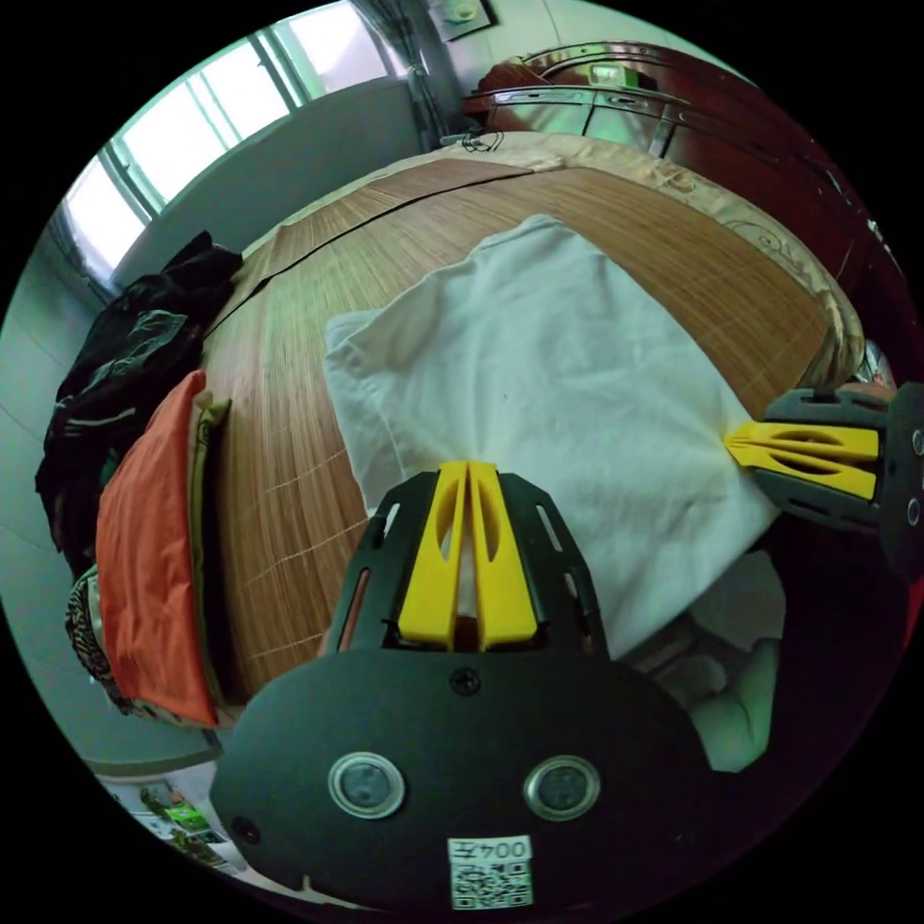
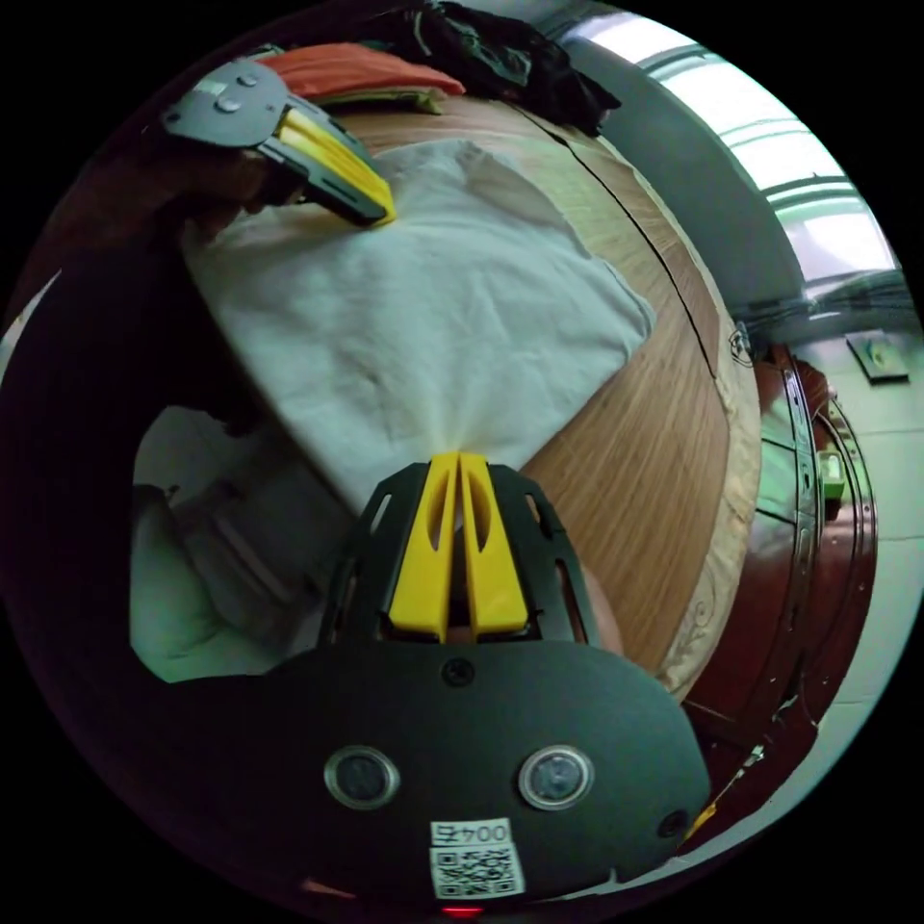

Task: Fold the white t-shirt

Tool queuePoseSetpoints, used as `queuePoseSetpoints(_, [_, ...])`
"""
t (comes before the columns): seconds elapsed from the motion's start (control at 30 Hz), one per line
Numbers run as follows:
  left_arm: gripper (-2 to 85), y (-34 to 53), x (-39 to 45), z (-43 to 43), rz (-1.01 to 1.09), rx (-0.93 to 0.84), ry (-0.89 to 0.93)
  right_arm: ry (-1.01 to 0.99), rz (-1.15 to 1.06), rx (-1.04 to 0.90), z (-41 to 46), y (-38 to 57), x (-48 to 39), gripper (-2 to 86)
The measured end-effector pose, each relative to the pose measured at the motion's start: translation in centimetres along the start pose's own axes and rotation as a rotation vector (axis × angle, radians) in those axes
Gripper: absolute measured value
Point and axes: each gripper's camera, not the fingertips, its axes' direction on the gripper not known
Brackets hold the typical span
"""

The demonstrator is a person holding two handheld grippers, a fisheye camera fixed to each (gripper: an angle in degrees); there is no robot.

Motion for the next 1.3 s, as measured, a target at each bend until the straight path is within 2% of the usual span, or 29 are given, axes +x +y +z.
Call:
queuePoseSetpoints(0.13, [0.9,-0.8,0.5,-0.6,0.021,-0.008,0.014,-0.046,0.062,0.012,-0.5,-0.2,0.2,0.4])
queuePoseSetpoints(0.27, [2.0,-1.3,0.2,-1.3,0.039,-0.008,0.035,-0.111,0.138,0.060,-1.7,0.2,2.3,5.4])
queuePoseSetpoints(0.43, [6.1,-2.5,-2.8,-5.2,-0.032,0.178,0.075,-0.244,0.285,0.180,-2.7,-0.3,8.6,9.3])
queuePoseSetpoints(0.53, [8.6,-4.5,-4.3,-5.8,-0.019,0.222,0.086,-0.276,0.309,0.218,-2.1,-2.4,12.2,11.6])
queuePoseSetpoints(0.77, [8.6,-9.1,-6.4,-0.9,0.037,0.063,0.070,-0.287,0.302,0.149,1.7,-9.7,16.8,11.5])
queuePoseSetpoints(0.87, [7.9,-9.5,-8.6,1.6,-0.027,0.007,0.066,-0.306,0.296,0.094,3.8,-11.8,17.5,11.0])
queuePoseSetpoints(0.97, [7.4,-8.3,-12.7,3.7,-0.176,-0.020,0.211,-0.338,0.303,0.026,6.3,-12.4,18.1,10.2])
queuePoseSetpoints(1.03, [6.8,-6.7,-15.4,4.4,-0.266,0.013,0.305,-0.388,0.316,0.039,7.2,-11.9,18.4,10.0])
queuePoseSetpoints(1.13, [6.9,-5.2,-17.3,4.6,-0.291,0.037,0.357,-0.476,0.368,0.065,7.9,-10.7,19.5,10.1])
queuePoseSetpoints(1.3, [8.2,-1.4,-20.7,0.0,-0.295,0.179,0.358,-0.479,0.375,0.146,4.9,-7.9,19.1,11.2])
